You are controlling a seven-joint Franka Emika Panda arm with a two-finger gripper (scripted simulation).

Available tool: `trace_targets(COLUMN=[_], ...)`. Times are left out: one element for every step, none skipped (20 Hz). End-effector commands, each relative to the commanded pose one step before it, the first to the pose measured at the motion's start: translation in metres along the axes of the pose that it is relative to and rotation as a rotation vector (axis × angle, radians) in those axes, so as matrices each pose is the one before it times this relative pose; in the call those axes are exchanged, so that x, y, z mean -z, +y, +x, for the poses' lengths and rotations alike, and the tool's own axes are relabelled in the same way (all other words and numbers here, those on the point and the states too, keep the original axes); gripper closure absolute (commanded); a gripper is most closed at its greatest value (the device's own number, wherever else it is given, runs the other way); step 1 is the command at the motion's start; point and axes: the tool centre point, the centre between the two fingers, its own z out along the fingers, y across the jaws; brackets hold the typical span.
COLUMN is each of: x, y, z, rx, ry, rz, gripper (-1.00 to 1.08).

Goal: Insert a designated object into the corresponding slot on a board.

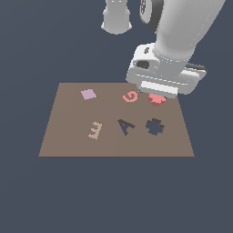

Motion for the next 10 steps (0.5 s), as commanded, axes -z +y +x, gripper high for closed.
trace_targets(x=[-0.00858, -0.00268, -0.00234, -0.00199, -0.00163, -0.00128, -0.00091, -0.00054, -0.00015, 0.00069], y=[-0.00869, -0.00282, -0.00243, -0.00211, -0.00175, -0.00134, -0.00097, -0.00064, -0.00037, 0.00096], z=[-0.00571, -0.0018, -0.00152, -0.00129, -0.00106, -0.0008, -0.00058, -0.00038, -0.00023, 0.00023], rx=[-0.01923, -0.00523, -0.00463, -0.00388, -0.00317, -0.00252, -0.00179, -0.00095, 0.0, 0.0031], ry=[-0.00266, -0.0011, -0.00097, -0.00082, -0.00067, -0.00053, -0.00038, -0.0002, 0.0, -0.00052], rz=[0.00087, 0.00022, 0.00021, 0.00018, 0.00016, 0.00013, 0.0001, 0.00005, 0.0, -0.00038], gripper=[-0.92, -0.92, -0.92, -0.92, -0.92, -0.92, -0.92, -0.92, -0.92, -0.92])
